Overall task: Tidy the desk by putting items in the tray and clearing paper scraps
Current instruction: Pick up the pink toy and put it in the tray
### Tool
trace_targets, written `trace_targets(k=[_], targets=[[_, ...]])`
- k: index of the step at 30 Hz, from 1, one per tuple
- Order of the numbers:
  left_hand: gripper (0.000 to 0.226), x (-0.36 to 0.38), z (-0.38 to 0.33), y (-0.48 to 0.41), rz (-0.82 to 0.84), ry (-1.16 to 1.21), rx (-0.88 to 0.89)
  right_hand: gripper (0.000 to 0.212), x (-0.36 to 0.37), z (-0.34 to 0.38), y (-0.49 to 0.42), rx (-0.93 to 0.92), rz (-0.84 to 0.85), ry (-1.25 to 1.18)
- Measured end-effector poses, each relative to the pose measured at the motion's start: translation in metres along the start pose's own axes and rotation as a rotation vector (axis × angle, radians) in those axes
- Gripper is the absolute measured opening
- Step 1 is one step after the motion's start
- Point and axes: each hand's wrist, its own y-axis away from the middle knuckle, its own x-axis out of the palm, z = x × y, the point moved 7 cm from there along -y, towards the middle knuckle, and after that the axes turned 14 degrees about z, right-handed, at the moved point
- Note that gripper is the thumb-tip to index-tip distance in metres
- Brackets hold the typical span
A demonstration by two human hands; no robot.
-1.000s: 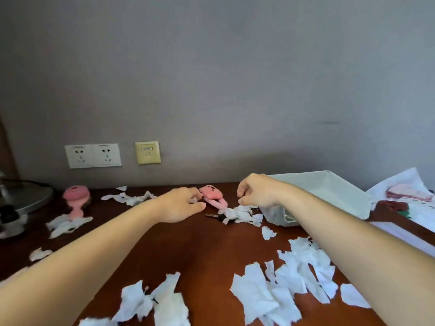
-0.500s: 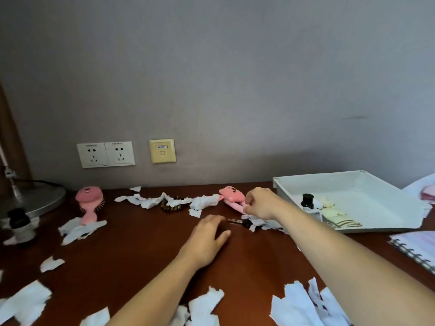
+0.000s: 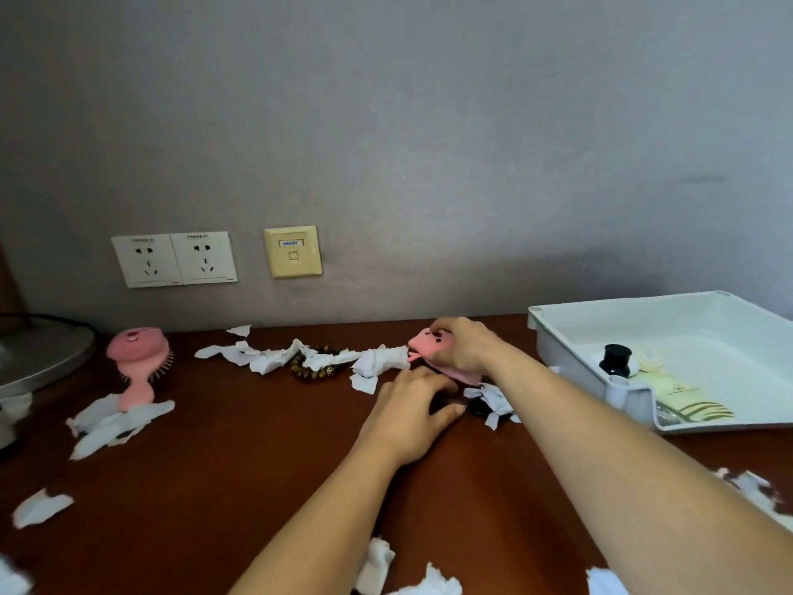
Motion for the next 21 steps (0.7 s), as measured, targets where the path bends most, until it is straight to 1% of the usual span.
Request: trace_targets(k=[5, 10, 15, 18, 21], targets=[[0.021, 0.0, 0.0, 0.0, -0.001, 0.019, 0.008, 0.055, -0.002, -0.003, -0.004, 0.037, 0.039, 0.002], [0.014, -0.001, -0.004, 0.002, -0.014, 0.015, 0.004, 0.054, -0.003, -0.002, -0.004, 0.061, 0.031, 0.027], [0.013, 0.0, -0.001, 0.002, 0.006, 0.048, -0.032, 0.053, -0.001, -0.005, -0.002, 0.08, 0.031, 0.017], [0.009, 0.001, 0.001, 0.001, 0.019, 0.086, -0.027, 0.054, -0.002, -0.005, -0.003, 0.1, 0.04, 0.023], [0.013, 0.003, 0.006, 0.001, 0.019, 0.16, -0.04, 0.054, -0.004, -0.004, -0.005, 0.121, 0.049, 0.052]])
